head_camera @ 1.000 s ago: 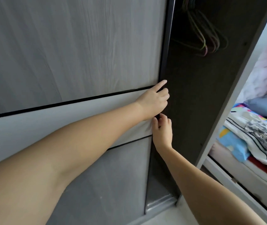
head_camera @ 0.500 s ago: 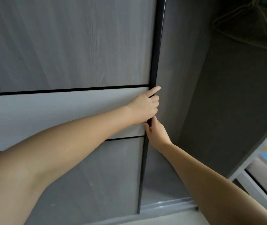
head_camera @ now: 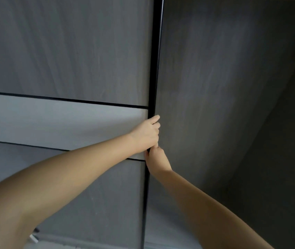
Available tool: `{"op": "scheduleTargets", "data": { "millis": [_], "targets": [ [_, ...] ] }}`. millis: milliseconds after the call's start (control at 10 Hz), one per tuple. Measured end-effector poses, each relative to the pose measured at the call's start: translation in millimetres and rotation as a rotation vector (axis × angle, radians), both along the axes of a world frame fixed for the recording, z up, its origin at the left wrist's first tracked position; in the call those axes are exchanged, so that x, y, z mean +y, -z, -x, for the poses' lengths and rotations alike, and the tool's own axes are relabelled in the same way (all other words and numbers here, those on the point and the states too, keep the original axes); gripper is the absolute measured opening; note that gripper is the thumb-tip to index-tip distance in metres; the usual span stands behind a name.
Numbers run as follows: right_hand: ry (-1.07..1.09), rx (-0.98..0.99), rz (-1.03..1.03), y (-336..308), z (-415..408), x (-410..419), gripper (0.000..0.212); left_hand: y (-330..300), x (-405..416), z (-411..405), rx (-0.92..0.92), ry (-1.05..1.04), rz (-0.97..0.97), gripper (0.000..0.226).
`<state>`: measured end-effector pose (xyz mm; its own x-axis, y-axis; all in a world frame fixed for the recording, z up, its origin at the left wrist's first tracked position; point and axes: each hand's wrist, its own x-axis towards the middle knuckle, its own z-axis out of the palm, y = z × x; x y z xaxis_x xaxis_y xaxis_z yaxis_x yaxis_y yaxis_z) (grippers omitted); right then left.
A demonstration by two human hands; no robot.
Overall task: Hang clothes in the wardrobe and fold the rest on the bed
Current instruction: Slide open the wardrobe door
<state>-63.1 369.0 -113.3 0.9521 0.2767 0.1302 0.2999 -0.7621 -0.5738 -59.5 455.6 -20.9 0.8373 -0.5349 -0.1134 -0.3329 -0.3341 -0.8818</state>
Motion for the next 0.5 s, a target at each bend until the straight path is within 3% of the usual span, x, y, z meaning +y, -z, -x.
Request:
{"op": "scheduleTargets", "data": {
  "millis": [100,200,500],
  "targets": [
    [-0.083,-0.099,0.299,0.2,-1.7,26.3,0.036,2.6,19.4,3.4,-0.001,-0.059,-0.022,0.029],
    [-0.017,0.046,-0.032,0.9,4.0,41.4,0.030,3.2,31.7,6.6,-0.024,-0.095,-0.026,0.028],
    [-0.024,0.023,-0.095,4.7,2.7,55.7,0.032,3.4,46.3,10.3,-0.041,-0.054,-0.004,0.029]
  ]
}}
